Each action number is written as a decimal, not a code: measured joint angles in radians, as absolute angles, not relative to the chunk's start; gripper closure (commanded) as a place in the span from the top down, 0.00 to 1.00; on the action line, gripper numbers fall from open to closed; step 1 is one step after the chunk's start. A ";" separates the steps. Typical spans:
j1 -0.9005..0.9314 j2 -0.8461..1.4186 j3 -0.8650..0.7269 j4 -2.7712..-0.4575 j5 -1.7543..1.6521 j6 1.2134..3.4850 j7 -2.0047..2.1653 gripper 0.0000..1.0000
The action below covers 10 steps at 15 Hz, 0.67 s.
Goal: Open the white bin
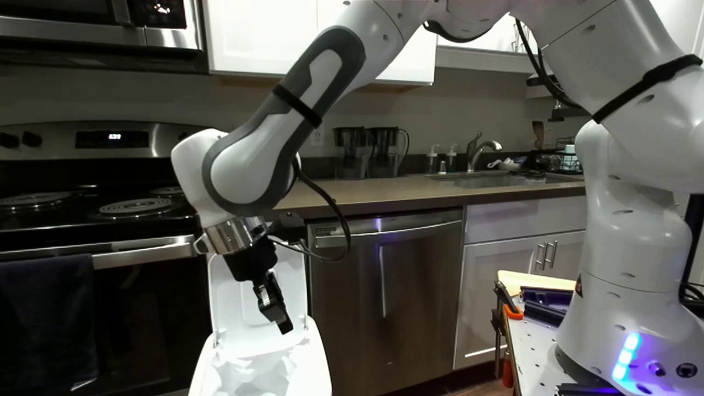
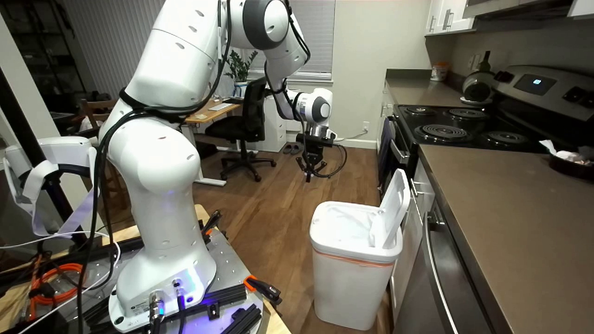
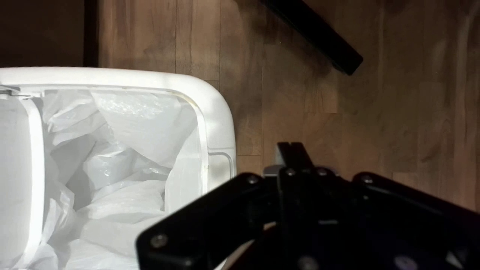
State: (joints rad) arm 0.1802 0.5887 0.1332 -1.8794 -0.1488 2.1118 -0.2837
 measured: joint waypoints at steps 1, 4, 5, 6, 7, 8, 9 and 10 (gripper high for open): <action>0.171 0.577 0.137 -1.888 -0.148 2.111 -0.290 0.04; 0.148 0.547 0.143 -1.912 -0.147 2.111 -0.308 0.33; 0.143 0.538 0.144 -1.919 -0.147 2.111 -0.312 0.40; 0.139 0.530 0.144 -1.927 -0.147 2.111 -0.315 0.45; 0.135 0.521 0.145 -1.935 -0.147 2.111 -0.317 0.52; 0.132 0.513 0.145 -1.943 -0.147 2.111 -0.319 0.58; 0.128 0.504 0.145 -1.951 -0.147 2.112 -0.321 0.65; 0.125 0.494 0.145 -1.961 -0.147 2.112 -0.323 0.71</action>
State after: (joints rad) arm 0.1252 0.4936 0.1448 -1.9607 -0.1470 2.1125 -0.3234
